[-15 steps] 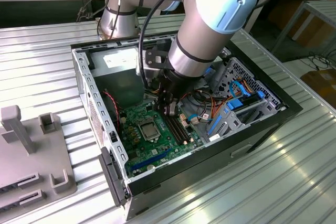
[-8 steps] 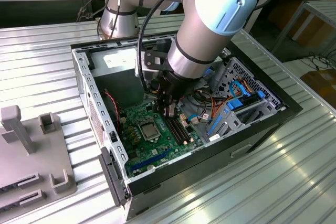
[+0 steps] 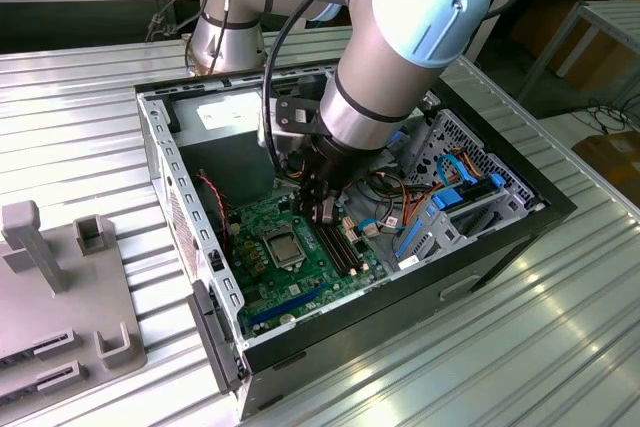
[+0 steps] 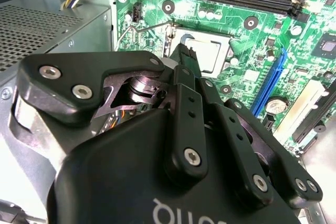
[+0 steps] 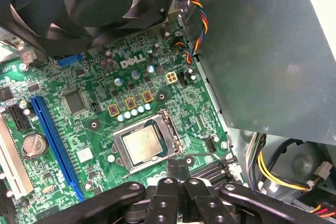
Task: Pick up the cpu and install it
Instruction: 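Install the first cpu locking lever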
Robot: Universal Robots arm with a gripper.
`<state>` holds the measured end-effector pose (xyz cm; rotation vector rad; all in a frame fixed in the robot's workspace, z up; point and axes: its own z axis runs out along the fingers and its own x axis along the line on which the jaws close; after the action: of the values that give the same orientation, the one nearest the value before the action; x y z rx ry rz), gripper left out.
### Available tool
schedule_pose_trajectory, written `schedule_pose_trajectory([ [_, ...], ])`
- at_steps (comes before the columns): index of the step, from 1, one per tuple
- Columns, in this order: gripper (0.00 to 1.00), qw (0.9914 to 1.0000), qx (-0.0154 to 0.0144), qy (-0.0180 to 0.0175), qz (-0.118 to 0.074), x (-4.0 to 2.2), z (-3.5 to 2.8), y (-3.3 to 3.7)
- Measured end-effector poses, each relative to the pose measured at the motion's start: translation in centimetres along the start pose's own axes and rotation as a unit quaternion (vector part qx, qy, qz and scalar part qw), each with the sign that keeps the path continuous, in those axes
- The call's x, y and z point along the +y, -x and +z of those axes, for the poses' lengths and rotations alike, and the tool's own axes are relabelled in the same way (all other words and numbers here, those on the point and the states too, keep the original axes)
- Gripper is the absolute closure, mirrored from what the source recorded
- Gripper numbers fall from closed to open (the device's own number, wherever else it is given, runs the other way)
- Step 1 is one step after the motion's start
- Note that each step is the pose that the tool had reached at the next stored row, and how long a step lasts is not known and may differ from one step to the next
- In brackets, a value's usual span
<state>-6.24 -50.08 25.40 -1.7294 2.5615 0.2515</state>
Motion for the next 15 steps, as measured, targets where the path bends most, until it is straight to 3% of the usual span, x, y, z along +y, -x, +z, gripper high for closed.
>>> schedule_pose_trajectory([
  [7, 0.89, 1.00000, 0.0000, 0.0001, 0.000, -1.61, 0.04, 0.64],
  [15, 0.89, 1.00000, -0.0001, 0.0001, 0.000, -1.74, 0.04, 0.70],
])
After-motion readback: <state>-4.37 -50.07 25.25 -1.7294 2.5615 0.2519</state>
